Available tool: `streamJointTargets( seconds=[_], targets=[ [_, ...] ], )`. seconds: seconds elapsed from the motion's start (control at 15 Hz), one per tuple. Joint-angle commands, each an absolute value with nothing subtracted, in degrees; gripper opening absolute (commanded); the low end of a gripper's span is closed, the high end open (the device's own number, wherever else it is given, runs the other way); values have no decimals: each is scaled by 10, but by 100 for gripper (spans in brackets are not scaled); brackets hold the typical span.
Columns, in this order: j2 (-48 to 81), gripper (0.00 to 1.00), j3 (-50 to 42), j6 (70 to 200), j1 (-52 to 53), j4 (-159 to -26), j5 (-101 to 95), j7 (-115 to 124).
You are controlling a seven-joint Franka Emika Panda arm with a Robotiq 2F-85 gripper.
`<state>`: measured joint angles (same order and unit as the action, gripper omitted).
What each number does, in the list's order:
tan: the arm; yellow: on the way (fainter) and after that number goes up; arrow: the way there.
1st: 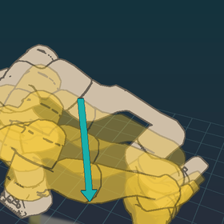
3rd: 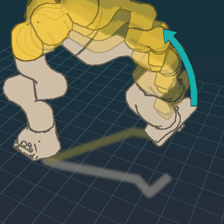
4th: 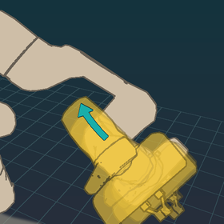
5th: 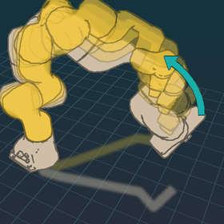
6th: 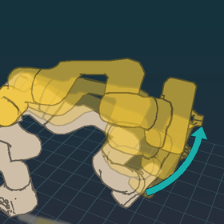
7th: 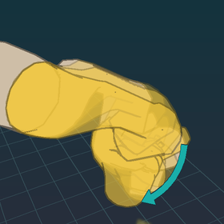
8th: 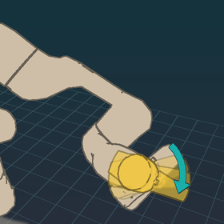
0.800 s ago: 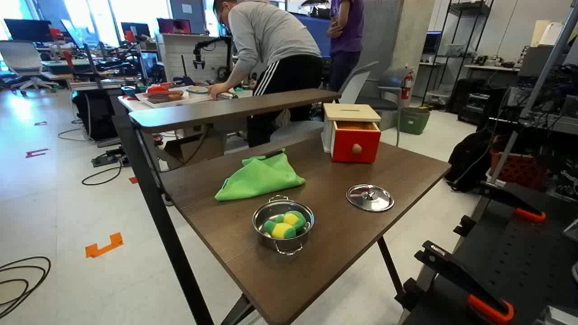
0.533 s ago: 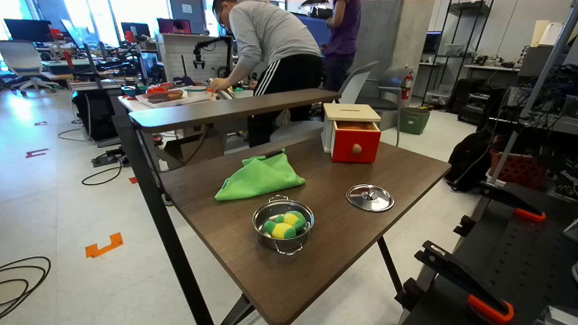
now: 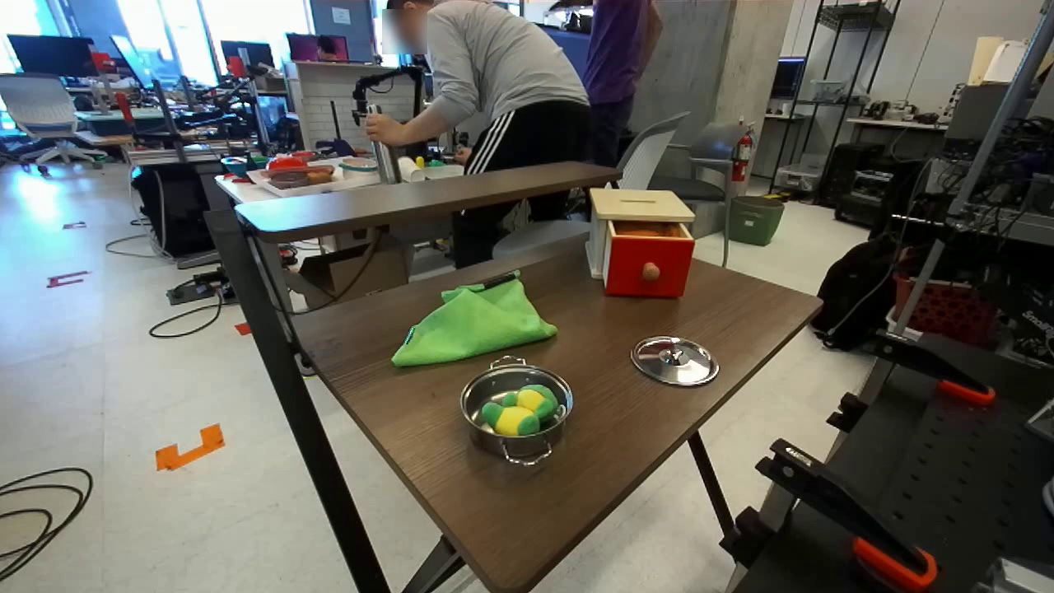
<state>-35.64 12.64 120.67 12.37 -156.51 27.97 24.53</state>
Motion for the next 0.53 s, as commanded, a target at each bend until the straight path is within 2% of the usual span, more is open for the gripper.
streamJointTargets(
  seconds=[0.0,0.47],
  targets=[
    [-349,100,141,1285,117,-1563,305,272],
    [-281,100,160,1469,142,-1530,345,274]
  ],
)
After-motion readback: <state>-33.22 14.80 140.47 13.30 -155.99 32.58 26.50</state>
